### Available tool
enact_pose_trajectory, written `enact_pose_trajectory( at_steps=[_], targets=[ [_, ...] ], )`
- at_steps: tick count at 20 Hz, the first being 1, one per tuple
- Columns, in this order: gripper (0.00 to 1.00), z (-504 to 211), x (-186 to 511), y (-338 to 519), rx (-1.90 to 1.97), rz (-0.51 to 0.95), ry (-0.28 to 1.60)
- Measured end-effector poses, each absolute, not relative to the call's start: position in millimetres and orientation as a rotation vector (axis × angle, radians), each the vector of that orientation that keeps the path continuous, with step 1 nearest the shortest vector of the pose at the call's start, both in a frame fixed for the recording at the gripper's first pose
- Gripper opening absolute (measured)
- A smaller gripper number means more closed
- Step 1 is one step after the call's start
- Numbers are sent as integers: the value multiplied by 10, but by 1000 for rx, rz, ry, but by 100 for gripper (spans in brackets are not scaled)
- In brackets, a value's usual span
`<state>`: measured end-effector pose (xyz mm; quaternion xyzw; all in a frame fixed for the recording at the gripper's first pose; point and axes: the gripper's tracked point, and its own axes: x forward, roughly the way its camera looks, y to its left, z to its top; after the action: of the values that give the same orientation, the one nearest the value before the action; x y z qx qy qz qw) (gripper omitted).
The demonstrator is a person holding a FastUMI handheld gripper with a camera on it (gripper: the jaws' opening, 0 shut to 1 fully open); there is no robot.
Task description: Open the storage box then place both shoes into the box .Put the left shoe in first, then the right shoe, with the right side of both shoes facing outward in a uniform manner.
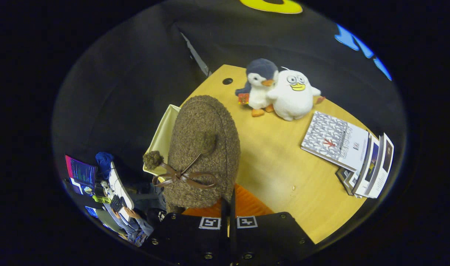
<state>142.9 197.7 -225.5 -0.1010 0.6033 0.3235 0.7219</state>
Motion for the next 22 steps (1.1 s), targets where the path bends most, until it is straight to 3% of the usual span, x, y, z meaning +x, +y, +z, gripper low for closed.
enact_pose_trajectory(
  at_steps=[11,22],
  targets=[
    [2,-2929,1475,3358,-436,831,1379],
    [3,-3807,1421,3409,-647,769,1392]
  ],
)
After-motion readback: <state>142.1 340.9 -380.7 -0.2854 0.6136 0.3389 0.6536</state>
